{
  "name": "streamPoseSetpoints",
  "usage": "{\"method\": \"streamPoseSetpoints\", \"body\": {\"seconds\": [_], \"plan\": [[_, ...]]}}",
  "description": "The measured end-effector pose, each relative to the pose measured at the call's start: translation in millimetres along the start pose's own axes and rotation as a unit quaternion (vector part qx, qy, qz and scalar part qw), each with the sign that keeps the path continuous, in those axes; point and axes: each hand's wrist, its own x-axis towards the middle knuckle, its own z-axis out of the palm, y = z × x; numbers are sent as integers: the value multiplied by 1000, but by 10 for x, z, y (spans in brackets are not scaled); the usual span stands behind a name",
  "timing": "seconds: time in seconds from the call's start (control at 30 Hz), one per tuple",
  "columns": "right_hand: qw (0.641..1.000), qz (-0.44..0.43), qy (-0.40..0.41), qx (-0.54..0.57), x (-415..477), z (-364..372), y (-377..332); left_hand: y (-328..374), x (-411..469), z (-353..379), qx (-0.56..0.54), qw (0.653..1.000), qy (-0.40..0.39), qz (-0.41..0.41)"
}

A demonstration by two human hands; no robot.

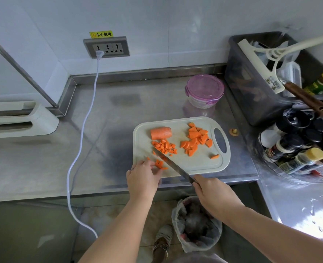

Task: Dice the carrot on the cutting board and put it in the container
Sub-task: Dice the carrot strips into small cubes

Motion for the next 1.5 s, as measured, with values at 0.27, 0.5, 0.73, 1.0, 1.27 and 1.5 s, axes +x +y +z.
{"method": "streamPoseSetpoints", "body": {"seconds": [0.27,0.5,0.73,1.0,1.27,1.5], "plan": [[1000,2,-3,-7,-4,13,-9,37,3,32,13,1000,-4,-10],[1000,6,10,-2,37,-32,70,128,42,104,-9,1000,7,-24],[1000,3,2,-9,46,-39,50,109,5,140,-45,998,22,-25],[998,-19,-21,-50,29,9,13,66,-63,71,-27,999,21,-11],[992,-44,-36,-108,48,40,15,85,-49,45,-25,999,25,-11],[992,-25,-49,-110,71,84,26,77,-32,58,-21,999,25,-11]]}}
